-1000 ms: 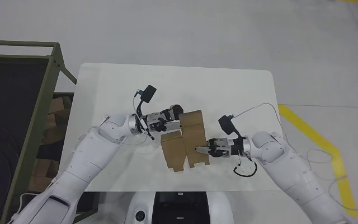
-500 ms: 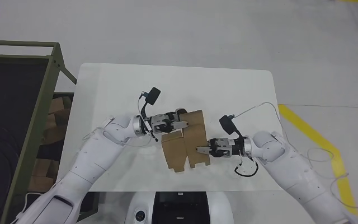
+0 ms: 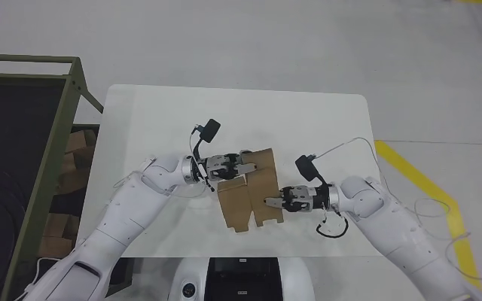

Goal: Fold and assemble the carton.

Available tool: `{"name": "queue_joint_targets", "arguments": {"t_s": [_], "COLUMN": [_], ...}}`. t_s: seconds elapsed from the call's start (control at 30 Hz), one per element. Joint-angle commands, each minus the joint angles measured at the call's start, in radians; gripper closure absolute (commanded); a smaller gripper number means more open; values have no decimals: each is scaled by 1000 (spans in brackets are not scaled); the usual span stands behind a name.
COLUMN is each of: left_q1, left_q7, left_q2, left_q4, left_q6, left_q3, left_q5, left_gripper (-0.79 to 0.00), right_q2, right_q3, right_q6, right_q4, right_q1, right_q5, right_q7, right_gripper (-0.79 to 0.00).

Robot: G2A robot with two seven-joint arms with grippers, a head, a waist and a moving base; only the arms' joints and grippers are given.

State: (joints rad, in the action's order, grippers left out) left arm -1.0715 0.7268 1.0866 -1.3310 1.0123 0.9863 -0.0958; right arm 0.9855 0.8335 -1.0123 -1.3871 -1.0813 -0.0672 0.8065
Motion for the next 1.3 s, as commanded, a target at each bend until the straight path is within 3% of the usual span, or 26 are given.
{"name": "queue_joint_targets", "arguments": {"t_s": [0.0, 0.23, 0.33, 0.57, 0.6, 0.7, 0.83, 0.87, 0.9, 1.1, 1.27], "left_q1": [-1, -2, -3, -9, -10, -14, -19, -20, -21, -32, -51], "left_q7": [5, 16, 18, 19, 20, 20, 24, 26, 27, 26, 30], "left_q2": [1, 5, 6, 9, 10, 10, 10, 10, 10, 6, -1], "left_q4": [1, -1, -2, -9, -11, -18, -25, -28, -30, -48, -72], "left_q6": [0, 0, 0, 0, 0, 0, 0, 0, 0, 0, 0], "left_q3": [1, 3, 5, 11, 12, 17, 23, 26, 28, 60, 101], "left_q5": [-1, -7, -6, -1, -1, -1, -5, -5, -5, -12, -23], "left_gripper": [-209, -92, 0, 0, 0, 0, 0, 0, 0, 0, 0], "right_q2": [-1, -4, -6, -9, -9, -10, -11, -11, -11, -14, -17], "right_q3": [0, 3, 4, 7, 7, 8, 9, 9, 9, 20, 61], "right_q6": [0, 0, 0, 0, 0, 0, 0, 0, 0, 0, 0], "right_q4": [-2, -10, -13, -17, -18, -18, -18, -18, -18, -14, -19], "right_q1": [-2, -7, -10, -13, -13, -15, -16, -17, -17, -21, -51], "right_q5": [2, 8, 10, 17, 18, 22, 25, 25, 25, 26, 80], "right_q7": [-2, -10, -12, -19, -20, -25, -32, -34, -35, -59, -147], "right_gripper": [0, 0, 0, 0, -105, -169, -369, -603, -779, -785, -785]}}
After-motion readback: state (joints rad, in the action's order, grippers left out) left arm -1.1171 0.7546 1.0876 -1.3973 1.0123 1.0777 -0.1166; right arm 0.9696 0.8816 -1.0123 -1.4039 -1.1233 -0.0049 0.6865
